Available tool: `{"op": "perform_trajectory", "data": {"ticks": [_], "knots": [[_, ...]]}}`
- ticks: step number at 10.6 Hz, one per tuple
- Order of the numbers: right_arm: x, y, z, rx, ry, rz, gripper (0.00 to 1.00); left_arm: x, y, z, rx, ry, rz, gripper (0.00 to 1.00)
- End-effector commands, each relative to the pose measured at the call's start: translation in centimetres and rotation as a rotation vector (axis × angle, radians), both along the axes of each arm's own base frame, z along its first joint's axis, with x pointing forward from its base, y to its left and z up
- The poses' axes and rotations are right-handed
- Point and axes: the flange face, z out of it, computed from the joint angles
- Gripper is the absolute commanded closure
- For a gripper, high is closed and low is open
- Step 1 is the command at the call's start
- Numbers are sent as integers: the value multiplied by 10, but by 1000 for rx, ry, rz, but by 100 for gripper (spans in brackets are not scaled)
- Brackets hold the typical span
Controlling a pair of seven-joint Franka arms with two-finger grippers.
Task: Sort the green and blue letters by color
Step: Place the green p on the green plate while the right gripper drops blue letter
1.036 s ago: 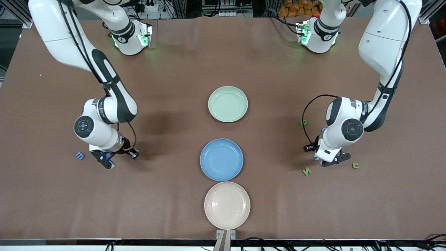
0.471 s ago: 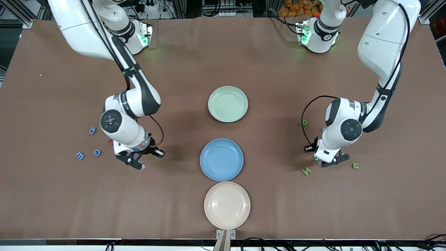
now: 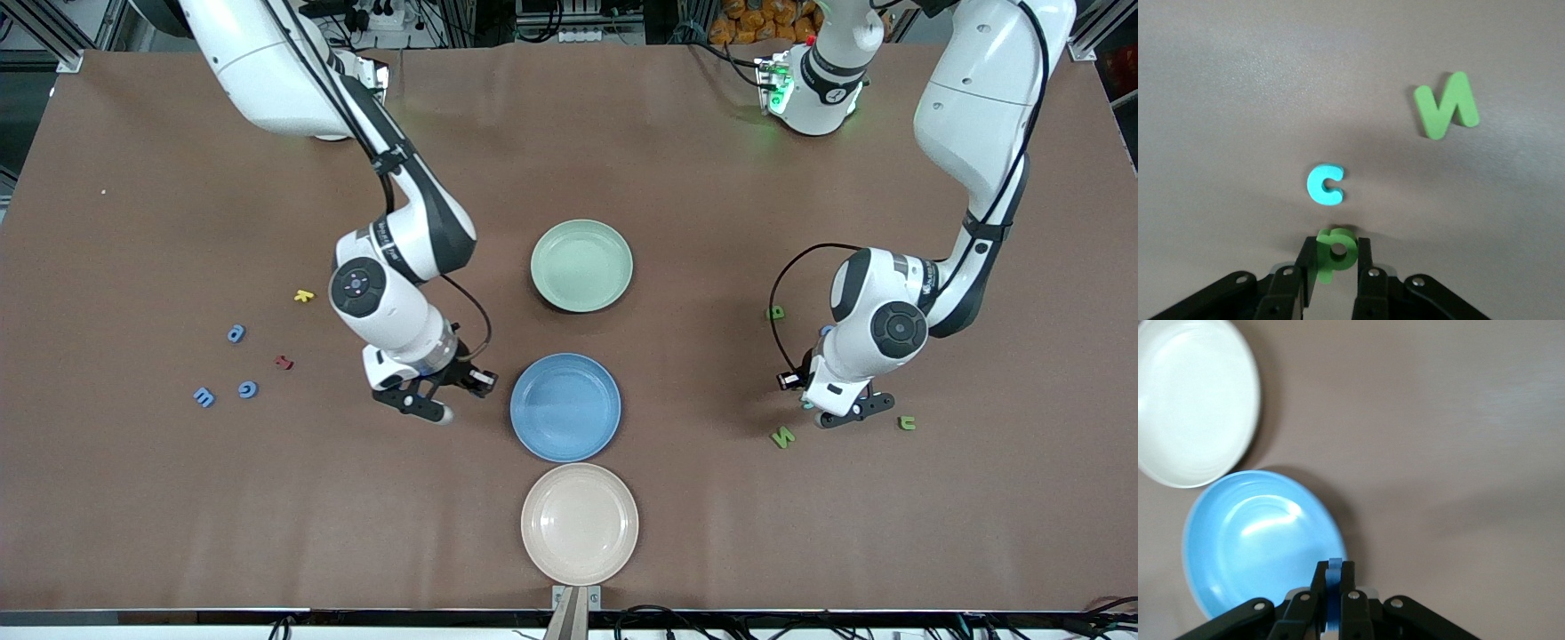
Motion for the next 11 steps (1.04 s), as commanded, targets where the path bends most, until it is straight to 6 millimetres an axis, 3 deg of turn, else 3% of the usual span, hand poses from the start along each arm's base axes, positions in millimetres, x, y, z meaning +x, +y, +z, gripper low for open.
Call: {"op": "perform_trajectory", "data": {"ticks": [1, 3, 4, 5, 6, 8, 11], "knots": [[7, 49, -23, 86, -135, -4, 100, -12, -43, 45, 55, 6, 9, 100], [-2, 71, -38, 148, -206, -18, 100, -29, -97, 60, 87, 35, 28, 100], [-5, 78, -43, 164, -219, -21, 94, -39, -126, 72, 89, 40, 34, 100], [-6, 79, -44, 165, -217, -22, 43, -52, -152, 80, 95, 42, 26, 100], [-8, 81, -45, 162, -216, -11, 0, -62, -172, 87, 95, 54, 18, 100], [-12, 87, -37, 175, -210, -1, 0, -80, -206, 98, 62, 98, -18, 100], [-11, 72, -29, 139, -162, 14, 0, -111, -261, 107, -29, 159, 77, 100]]}}
